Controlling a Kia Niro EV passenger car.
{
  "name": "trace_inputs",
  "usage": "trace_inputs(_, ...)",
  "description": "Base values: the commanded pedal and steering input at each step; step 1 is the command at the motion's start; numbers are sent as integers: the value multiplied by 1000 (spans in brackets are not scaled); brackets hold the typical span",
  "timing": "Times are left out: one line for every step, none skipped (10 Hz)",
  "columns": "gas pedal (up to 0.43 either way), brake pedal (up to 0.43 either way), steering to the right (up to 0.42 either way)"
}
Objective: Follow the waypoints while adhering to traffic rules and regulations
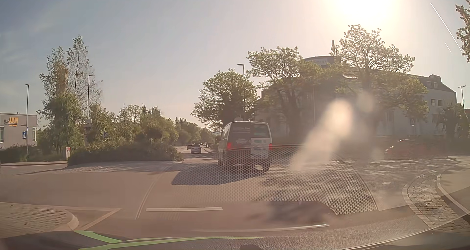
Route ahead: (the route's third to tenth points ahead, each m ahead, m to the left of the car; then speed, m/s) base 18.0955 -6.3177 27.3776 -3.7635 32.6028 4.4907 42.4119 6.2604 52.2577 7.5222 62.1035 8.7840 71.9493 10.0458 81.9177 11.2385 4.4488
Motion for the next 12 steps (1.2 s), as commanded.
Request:
trace_inputs(110, 0, 94)
trace_inputs(118, 0, 102)
trace_inputs(118, 0, 108)
trace_inputs(118, 0, 114)
trace_inputs(118, 0, 116)
trace_inputs(118, 0, 116)
trace_inputs(118, 0, 116)
trace_inputs(130, 0, 116)
trace_inputs(130, 0, 113)
trace_inputs(130, 0, 108)
trace_inputs(130, 0, 99)
trace_inputs(130, 0, 86)
